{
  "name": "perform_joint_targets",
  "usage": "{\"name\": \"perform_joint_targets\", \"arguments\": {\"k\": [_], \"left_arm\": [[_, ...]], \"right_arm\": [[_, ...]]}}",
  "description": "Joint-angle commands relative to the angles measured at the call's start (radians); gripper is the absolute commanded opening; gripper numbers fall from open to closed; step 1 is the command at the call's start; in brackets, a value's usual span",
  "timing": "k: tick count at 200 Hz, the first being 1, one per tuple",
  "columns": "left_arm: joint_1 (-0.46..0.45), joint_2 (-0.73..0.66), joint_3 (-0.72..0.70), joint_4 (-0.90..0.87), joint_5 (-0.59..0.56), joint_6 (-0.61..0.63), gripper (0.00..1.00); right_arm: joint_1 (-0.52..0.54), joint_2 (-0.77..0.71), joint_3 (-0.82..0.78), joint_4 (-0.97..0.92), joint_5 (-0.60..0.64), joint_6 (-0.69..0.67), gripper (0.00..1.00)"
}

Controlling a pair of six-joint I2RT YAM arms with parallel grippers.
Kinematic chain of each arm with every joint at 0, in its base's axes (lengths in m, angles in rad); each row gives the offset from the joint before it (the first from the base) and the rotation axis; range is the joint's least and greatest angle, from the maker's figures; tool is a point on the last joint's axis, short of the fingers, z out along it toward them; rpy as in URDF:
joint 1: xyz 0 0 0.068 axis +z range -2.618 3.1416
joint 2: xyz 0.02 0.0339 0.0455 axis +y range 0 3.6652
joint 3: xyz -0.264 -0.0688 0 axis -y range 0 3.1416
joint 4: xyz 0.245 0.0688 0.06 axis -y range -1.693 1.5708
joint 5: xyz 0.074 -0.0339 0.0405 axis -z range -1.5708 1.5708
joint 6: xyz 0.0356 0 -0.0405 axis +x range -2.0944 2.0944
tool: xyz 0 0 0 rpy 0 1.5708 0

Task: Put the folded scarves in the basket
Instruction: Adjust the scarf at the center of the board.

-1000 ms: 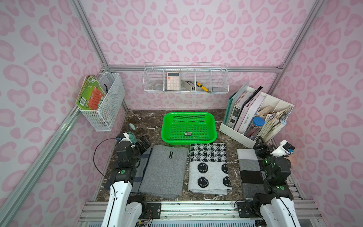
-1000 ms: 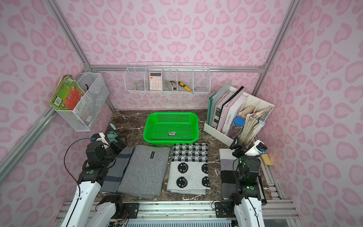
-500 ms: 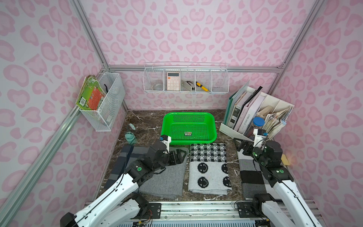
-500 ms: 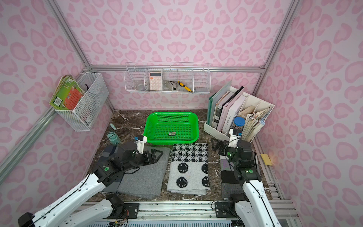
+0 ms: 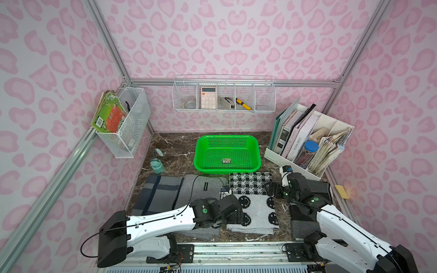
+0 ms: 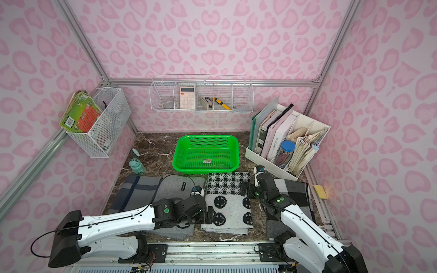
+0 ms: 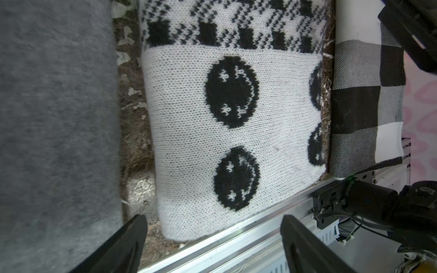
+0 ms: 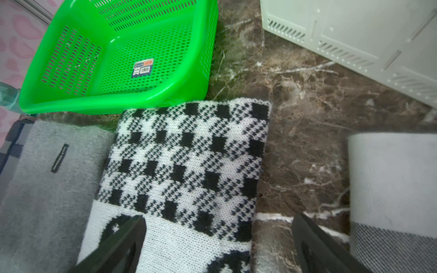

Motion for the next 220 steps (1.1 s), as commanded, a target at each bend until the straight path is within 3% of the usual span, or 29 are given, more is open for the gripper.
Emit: {"name": "perform_joint_targets", "arguments": {"k": [1,37,66,107,142,173,197,220], "left_arm": [[-0.008,0.044,0.004,0.043,0.014,-0.08,0.93],[-0.018,0.041,-0.033,-0.007,-0.032,-0.194,0.93],[-0.054,0.027,-0.104,0.081,-0.022,-0.274,0.93],[-0.119,0.108,-0.074,0.076,-0.05,-0.335,0.91],[-0.133,0.191,-0.056,0.128,-0.033,-0.387,0.84],[-0.138,0.229,-0.064,0.16,-0.04,-0.444,0.74],[-0.138,0.231,-0.062,0.153,-0.062,-0.463,0.6],[-0.138,0.238,-0.022,0.043,-0.108,-0.503,0.34]], "right_arm": [[0.002,0.015,-0.034,0.097,-0.026,0.047,0.99],[0.002,0.068,-0.065,0.163,-0.04,0.073,0.99],[0.001,0.112,-0.08,0.204,-0.028,0.088,0.99],[0.001,0.185,-0.082,0.289,-0.055,0.117,0.99],[0.001,0.269,-0.06,0.264,-0.078,0.119,0.92],[0.002,0.295,-0.078,0.286,-0.106,0.128,0.78],[0.001,0.259,-0.112,0.296,-0.093,0.132,0.55],[0.0,0.205,-0.148,0.294,-0.059,0.135,0.3]]}}
